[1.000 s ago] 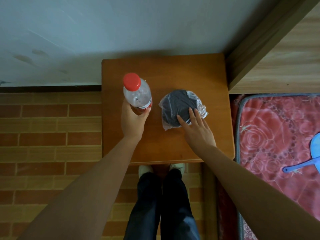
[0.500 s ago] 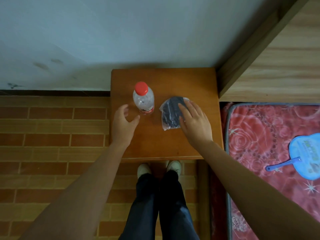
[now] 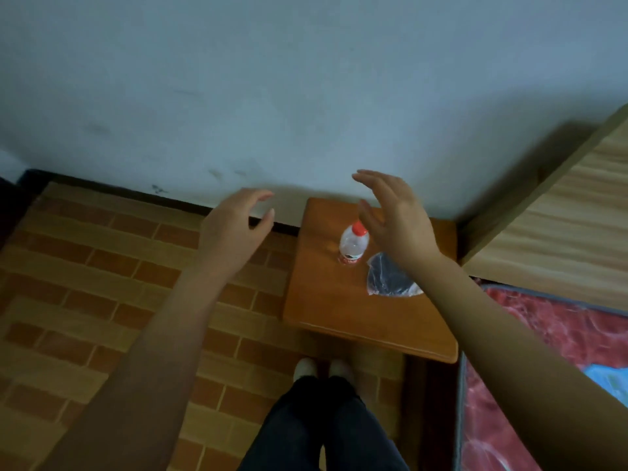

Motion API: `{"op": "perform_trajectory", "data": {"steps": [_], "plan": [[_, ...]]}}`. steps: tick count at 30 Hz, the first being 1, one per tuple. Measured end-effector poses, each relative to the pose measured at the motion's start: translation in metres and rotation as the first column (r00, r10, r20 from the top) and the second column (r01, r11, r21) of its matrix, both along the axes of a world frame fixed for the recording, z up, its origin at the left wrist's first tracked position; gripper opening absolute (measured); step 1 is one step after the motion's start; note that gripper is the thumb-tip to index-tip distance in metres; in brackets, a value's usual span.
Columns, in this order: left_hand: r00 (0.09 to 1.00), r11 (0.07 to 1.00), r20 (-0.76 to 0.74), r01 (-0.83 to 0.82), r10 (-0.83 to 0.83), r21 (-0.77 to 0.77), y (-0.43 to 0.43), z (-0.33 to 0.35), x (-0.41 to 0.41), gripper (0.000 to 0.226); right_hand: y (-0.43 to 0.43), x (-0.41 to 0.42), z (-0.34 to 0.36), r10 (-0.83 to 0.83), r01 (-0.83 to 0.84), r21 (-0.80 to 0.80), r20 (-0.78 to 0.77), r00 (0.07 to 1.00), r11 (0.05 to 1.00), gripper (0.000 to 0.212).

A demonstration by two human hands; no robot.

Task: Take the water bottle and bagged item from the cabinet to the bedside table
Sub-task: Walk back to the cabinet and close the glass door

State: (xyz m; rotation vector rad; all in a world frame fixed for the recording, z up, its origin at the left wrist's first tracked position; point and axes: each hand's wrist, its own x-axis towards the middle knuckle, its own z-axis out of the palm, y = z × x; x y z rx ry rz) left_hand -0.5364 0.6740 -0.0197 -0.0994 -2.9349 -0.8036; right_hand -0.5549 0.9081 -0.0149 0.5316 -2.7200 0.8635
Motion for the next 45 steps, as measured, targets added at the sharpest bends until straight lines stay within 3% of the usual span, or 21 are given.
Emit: {"op": "perform_trajectory", "data": {"steps": [3, 9, 14, 21, 30, 35, 45], "plan": [[0.996, 0.995, -0.035, -0.081, 0.079, -0.064, -0.025, 0.031, 0.026, 0.031, -0.032, 0.000, 0.023, 0.126, -0.126, -0.009, 0.007, 0.992, 0.992, 0.033], [0.912, 0.913, -0.031, -0.407, 0.408, 0.039, -0.084, 0.055, 0.115, 0.029, -0.104, 0.012, 0.054, 0.443, -0.442, -0.032, 0.113, 0.890, 0.896, 0.032], [0.731, 0.735, -0.076, -0.676, 0.678, 0.046, -0.123, 0.064, 0.201, 0.026, -0.182, 0.031, 0.063, 0.693, -0.695, -0.032, 0.130, 0.709, 0.718, 0.033], [0.453, 0.445, -0.154, -0.891, 0.878, -0.087, -0.165, 0.074, 0.310, 0.036, -0.305, 0.101, 0.076, 0.915, -0.920, 0.003, 0.099, 0.391, 0.393, 0.039], [0.159, 0.120, -0.219, -0.976, 0.963, -0.183, -0.224, 0.075, 0.449, 0.052, -0.436, 0.226, 0.079, 0.999, -0.972, 0.235, 0.025, 0.024, 0.017, 0.046], [0.028, -0.024, -0.199, -0.967, 0.980, -0.253, -0.244, 0.080, 0.521, 0.055, -0.496, 0.302, 0.084, 0.988, -0.948, 0.283, -0.014, -0.154, -0.144, 0.047], [-0.418, -0.436, -0.127, -0.847, 0.900, -0.303, -0.233, 0.088, 0.629, 0.054, -0.584, 0.446, 0.096, 0.857, -0.816, 0.333, -0.042, -0.513, -0.472, 0.049]]}}
